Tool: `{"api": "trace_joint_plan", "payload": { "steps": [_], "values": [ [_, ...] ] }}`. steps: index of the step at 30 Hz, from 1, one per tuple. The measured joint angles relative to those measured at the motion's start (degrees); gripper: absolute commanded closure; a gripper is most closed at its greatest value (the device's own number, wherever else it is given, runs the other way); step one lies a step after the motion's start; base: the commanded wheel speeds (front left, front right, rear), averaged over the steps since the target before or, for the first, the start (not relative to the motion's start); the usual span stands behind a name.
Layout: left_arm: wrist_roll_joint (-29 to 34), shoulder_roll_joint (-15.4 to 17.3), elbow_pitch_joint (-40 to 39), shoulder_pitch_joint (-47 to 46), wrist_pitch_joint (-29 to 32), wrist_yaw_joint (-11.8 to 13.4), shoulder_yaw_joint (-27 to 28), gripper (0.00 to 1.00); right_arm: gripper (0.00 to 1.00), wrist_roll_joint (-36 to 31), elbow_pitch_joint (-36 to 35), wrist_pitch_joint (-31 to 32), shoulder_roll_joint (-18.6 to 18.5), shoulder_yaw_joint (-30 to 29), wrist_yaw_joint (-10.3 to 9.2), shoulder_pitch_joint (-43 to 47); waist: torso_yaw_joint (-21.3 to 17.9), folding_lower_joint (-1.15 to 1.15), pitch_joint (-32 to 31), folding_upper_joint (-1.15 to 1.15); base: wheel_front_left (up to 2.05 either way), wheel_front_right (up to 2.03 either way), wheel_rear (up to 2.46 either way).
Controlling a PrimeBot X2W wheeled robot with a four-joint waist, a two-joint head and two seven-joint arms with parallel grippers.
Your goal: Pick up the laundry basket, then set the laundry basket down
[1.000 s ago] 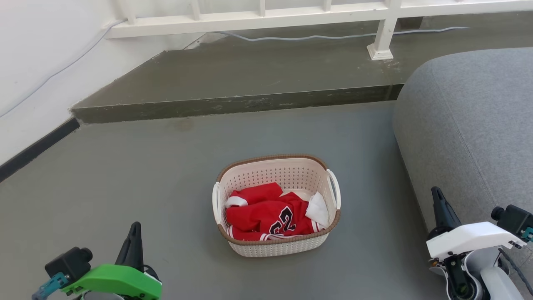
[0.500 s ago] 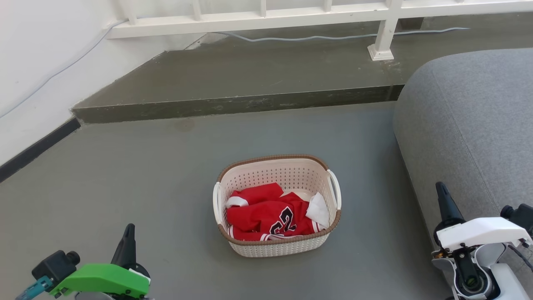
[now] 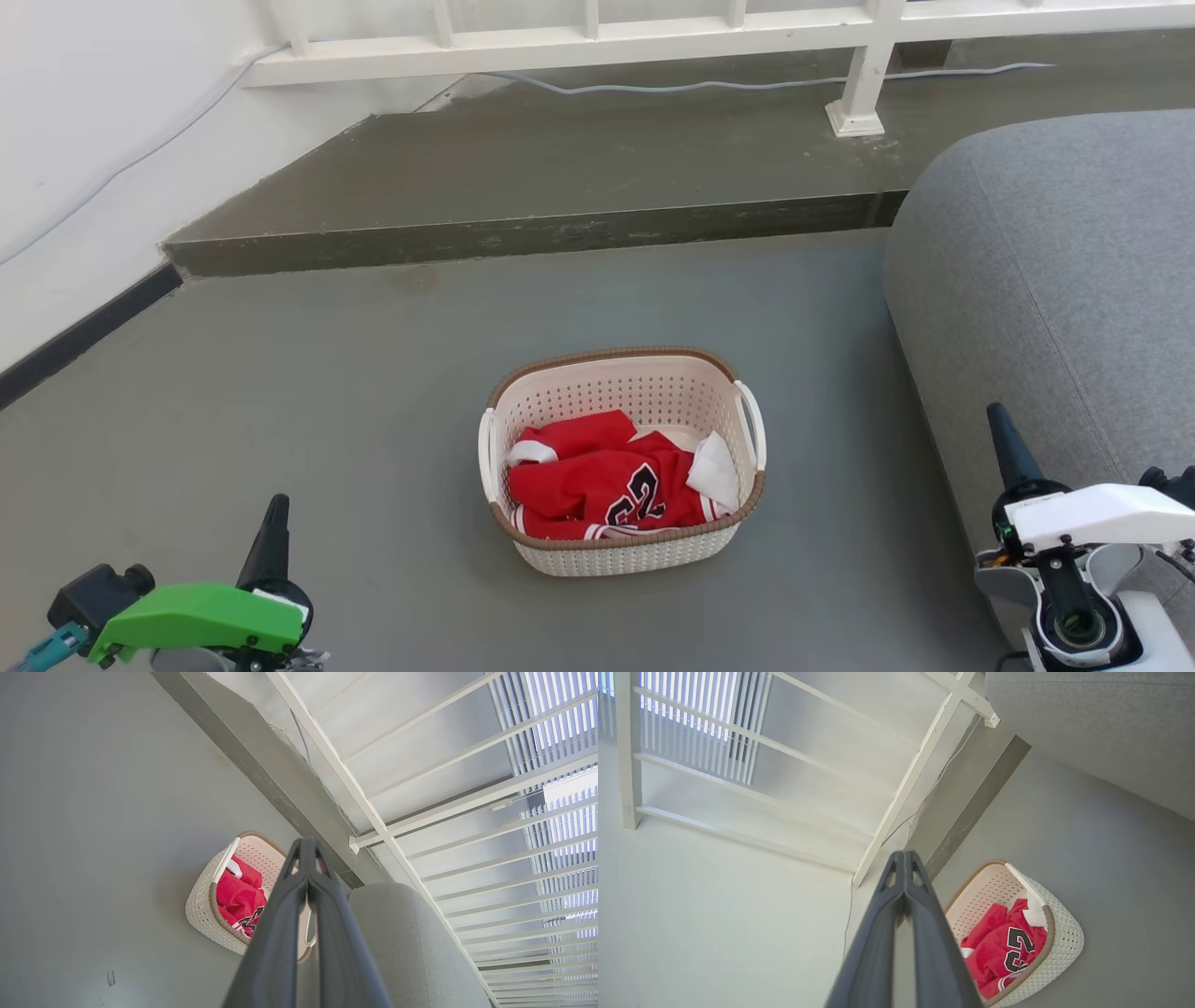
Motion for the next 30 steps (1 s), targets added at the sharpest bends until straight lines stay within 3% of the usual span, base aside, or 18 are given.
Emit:
{"api": "trace_joint_plan", "payload": {
  "steps": [30],
  "values": [
    [-21.00, -0.90, 2.22, -2.45, 4.74, -4.00, 5.03, 1.00, 1.00, 20.35, 0.32, 5.39, 1.67, -5.67, 2.97, -1.90, 0.25, 0.00, -0.16, 0.00, 0.00, 0.00, 0.00]
  ]
}}
